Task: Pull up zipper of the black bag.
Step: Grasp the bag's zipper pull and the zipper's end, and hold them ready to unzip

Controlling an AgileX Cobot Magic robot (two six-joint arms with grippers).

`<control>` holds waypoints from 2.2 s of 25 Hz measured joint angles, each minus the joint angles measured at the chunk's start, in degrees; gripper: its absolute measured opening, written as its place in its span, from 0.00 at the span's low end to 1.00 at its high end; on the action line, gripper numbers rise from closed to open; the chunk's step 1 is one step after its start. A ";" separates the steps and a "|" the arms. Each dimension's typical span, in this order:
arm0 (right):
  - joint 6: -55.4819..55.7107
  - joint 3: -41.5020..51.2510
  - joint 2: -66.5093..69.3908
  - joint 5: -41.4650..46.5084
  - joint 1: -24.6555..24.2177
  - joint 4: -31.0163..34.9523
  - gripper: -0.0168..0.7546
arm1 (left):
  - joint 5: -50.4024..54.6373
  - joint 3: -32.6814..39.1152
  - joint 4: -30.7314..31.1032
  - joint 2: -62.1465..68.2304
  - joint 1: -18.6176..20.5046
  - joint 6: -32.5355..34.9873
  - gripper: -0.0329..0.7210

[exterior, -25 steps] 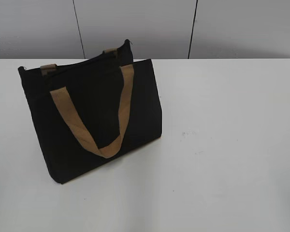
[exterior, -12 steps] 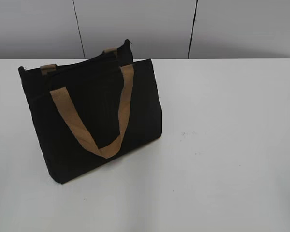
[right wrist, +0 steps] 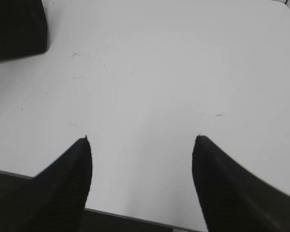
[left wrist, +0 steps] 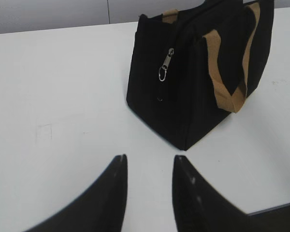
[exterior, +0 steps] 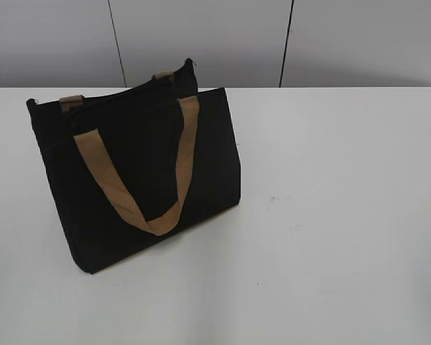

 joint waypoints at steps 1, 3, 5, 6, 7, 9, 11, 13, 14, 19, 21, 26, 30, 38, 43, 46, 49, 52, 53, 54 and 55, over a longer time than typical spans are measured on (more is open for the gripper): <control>0.00 0.00 0.00 0.00 0.00 0.00 0.68 | 0.00 0.00 0.00 0.00 0.00 0.00 0.36; 0.00 0.00 0.00 0.00 0.00 0.00 0.68 | 0.00 0.00 0.02 0.00 0.00 0.00 0.40; 0.00 0.00 0.00 0.00 0.00 0.00 0.68 | 0.00 0.00 0.24 0.23 0.00 0.00 0.49; 0.00 0.00 0.00 0.00 0.00 0.00 0.68 | 0.00 0.00 0.40 0.85 0.00 0.00 0.55; 0.00 0.00 0.00 0.00 0.00 0.00 0.68 | 0.00 0.00 0.45 1.57 0.00 0.00 0.61; 0.00 0.00 0.06 -0.05 0.00 0.00 0.68 | -0.07 0.00 0.50 3.83 0.00 0.00 0.70; 0.00 -0.13 1.27 -0.21 0.00 0.05 0.68 | -0.34 0.00 0.56 6.60 0.00 0.00 0.73; 0.00 -1.06 3.90 -0.93 0.00 0.05 0.68 | -0.84 -0.24 0.61 10.68 0.00 0.00 0.73; 0.00 -1.69 5.22 -1.62 0.00 0.05 0.68 | -1.52 -0.50 0.68 12.63 0.00 0.21 0.73; 0.00 -6.20 15.00 -3.30 0.00 0.05 0.68 | -8.30 -1.00 0.30 24.57 -0.01 4.69 0.73; 0.00 -8.01 18.99 -3.42 0.00 0.05 0.68 | -13.43 -1.00 -0.26 28.92 -0.01 7.43 0.72; -1.66 -12.37 27.36 -3.71 0.00 0.05 0.68 | -25.53 -1.06 -11.88 38.62 -0.01 24.66 0.72; -4.35 -14.31 30.32 -4.11 0.00 0.05 0.68 | -27.63 -1.06 -29.62 46.72 -0.01 45.55 0.72; -5.46 -14.63 30.48 -4.42 0.00 0.15 0.68 | -29.89 -1.06 -36.78 55.18 -0.12 56.42 0.72; -5.46 -14.63 30.48 -4.54 0.00 0.15 0.68 | -33.60 1.38 -36.78 55.18 -0.12 58.01 0.72; -5.46 -14.63 30.52 -4.88 0.00 0.15 0.68 | -36.67 3.86 -37.41 55.25 -0.12 60.38 0.72; -5.46 -14.63 30.52 -5.71 0.00 0.15 0.68 | -39.18 4.73 -37.68 55.65 -0.12 61.82 0.72; -5.46 -14.63 30.52 -6.15 0.00 0.15 0.68 | -39.86 4.78 -39.32 56.45 -0.12 62.91 0.72; -5.46 -14.63 30.52 -6.22 0.00 0.15 0.68 | -39.86 4.78 -39.72 56.71 -0.12 63.30 0.72; -5.46 -14.63 30.52 -6.27 0.00 0.15 0.68 | -39.86 4.78 -40.05 56.89 -0.12 63.56 0.72; -5.46 -14.63 30.52 -6.42 0.00 0.15 0.68 | -39.74 4.78 -40.17 57.14 -0.12 63.80 0.72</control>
